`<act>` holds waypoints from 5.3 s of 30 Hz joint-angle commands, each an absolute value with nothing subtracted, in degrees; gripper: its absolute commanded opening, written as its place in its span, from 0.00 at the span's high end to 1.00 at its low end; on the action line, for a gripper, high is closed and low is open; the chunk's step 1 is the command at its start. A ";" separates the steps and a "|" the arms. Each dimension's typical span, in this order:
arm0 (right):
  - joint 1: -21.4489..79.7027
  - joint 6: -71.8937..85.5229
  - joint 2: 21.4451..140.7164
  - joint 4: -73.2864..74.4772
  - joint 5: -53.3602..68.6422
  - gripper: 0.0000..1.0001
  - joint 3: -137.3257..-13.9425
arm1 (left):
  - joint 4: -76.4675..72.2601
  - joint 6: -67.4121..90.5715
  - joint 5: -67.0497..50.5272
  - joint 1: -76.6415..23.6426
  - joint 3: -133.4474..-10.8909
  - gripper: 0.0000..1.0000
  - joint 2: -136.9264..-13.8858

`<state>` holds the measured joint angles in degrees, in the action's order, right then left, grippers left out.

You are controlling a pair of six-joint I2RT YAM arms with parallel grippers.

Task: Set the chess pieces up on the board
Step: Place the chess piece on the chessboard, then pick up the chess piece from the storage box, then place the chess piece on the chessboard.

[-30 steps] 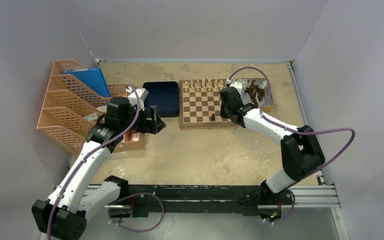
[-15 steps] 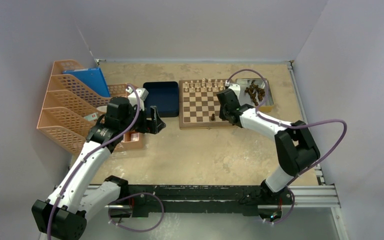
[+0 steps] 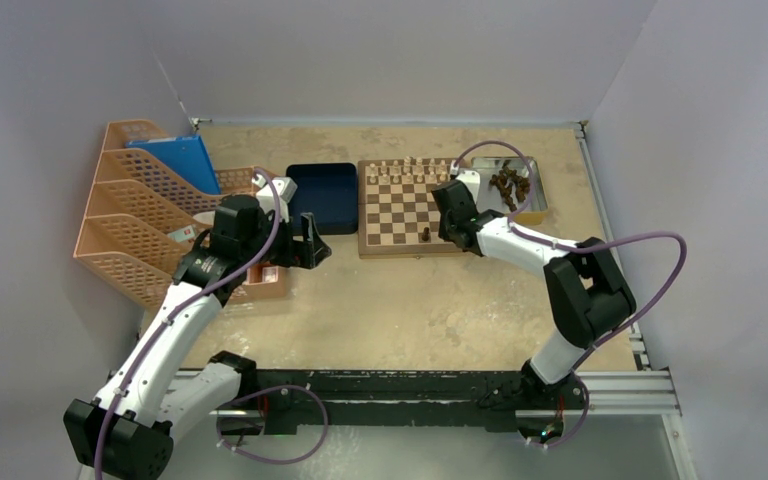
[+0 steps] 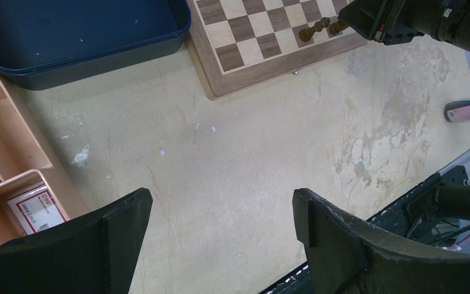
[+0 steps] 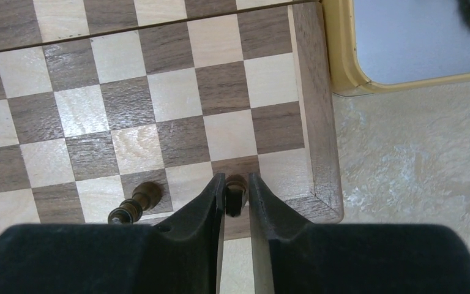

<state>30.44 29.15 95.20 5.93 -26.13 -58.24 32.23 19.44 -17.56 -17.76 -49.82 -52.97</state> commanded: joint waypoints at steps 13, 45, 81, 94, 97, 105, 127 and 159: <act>30.68 28.07 94.15 5.91 -26.90 0.72 -58.80 | 30.70 19.66 -16.73 -18.02 -49.81 0.15 -51.86; 14.79 20.47 100.68 0.98 -26.83 0.61 -77.24 | 30.47 19.25 -17.05 -18.02 -49.94 0.16 -50.47; 8.17 15.41 121.37 -0.51 -24.92 0.69 -89.44 | 30.88 19.60 -15.36 -18.09 -49.83 0.17 -51.24; 7.82 13.97 121.47 -0.67 -25.05 0.73 -89.71 | 30.67 19.42 -16.26 -18.08 -50.10 0.17 -52.29; 7.75 13.80 121.46 -0.96 -24.68 0.74 -89.82 | 30.69 19.36 -16.18 -18.07 -50.04 0.17 -52.04; 7.69 13.86 120.58 -0.38 -24.13 0.81 -89.89 | 30.67 19.33 -15.84 -18.10 -50.10 0.17 -51.83; 9.66 19.42 105.50 7.26 -17.77 0.85 -86.57 | 30.98 19.34 -14.93 -18.07 -50.01 0.17 -50.39; 23.64 29.14 88.99 10.27 -22.55 0.83 -61.01 | 30.88 19.34 -15.94 -18.06 -49.94 0.17 -49.97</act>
<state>23.46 27.46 91.24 12.99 -23.79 -61.34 32.29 19.44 -15.20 -17.78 -49.78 -51.27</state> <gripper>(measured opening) 0.176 0.832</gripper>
